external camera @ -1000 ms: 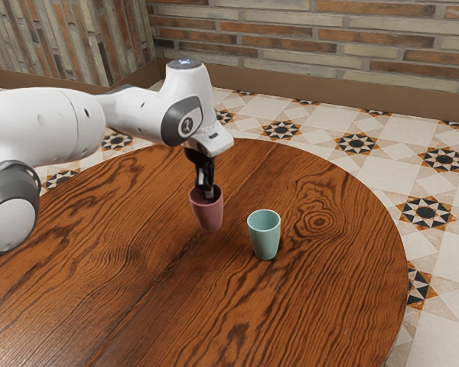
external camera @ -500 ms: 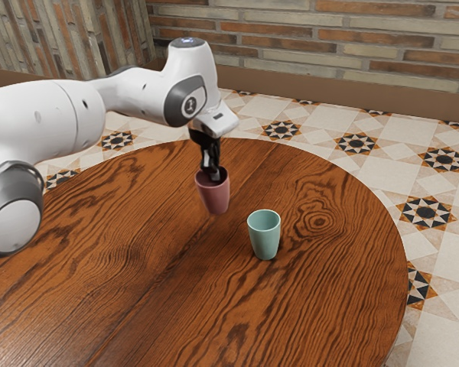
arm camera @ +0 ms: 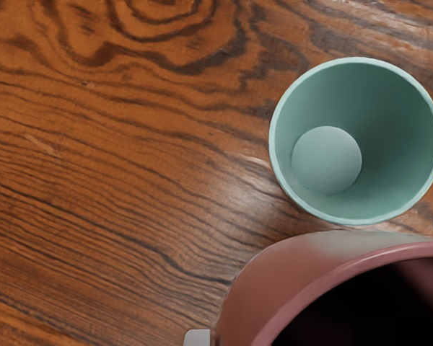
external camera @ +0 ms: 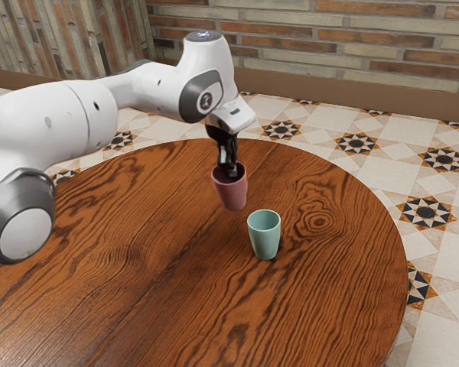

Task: Place the left cup onto the right cup

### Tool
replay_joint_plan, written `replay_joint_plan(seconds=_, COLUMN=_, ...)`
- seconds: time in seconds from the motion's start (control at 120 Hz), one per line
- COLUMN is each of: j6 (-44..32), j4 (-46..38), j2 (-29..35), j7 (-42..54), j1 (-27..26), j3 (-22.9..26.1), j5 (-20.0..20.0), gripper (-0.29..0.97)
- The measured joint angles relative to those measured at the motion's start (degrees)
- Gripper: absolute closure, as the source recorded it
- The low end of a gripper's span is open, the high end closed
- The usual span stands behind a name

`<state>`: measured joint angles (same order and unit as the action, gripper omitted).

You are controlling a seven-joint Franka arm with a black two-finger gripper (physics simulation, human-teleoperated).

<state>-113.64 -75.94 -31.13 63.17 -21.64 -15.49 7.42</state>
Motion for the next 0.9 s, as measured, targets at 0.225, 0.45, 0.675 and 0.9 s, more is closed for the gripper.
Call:
replay_joint_plan(seconds=0.225, j6=0.06, j4=1.85, j2=-0.67, j7=-0.39, j1=-1.22, j3=-0.13, j5=0.12, gripper=0.79)
replay_joint_plan(seconds=0.45, j6=-0.27, j4=2.16, j2=-1.47, j7=-0.65, j1=-2.16, j3=-0.45, j5=1.19, gripper=0.79)
replay_joint_plan(seconds=0.675, j6=-0.77, j4=2.17, j2=-1.85, j7=-0.96, j1=-2.89, j3=-0.44, j5=2.36, gripper=0.79)
replay_joint_plan(seconds=0.9, j6=-1.41, j4=2.17, j2=-2.01, j7=-1.22, j1=-3.3, j3=-0.41, j5=2.57, gripper=0.79)
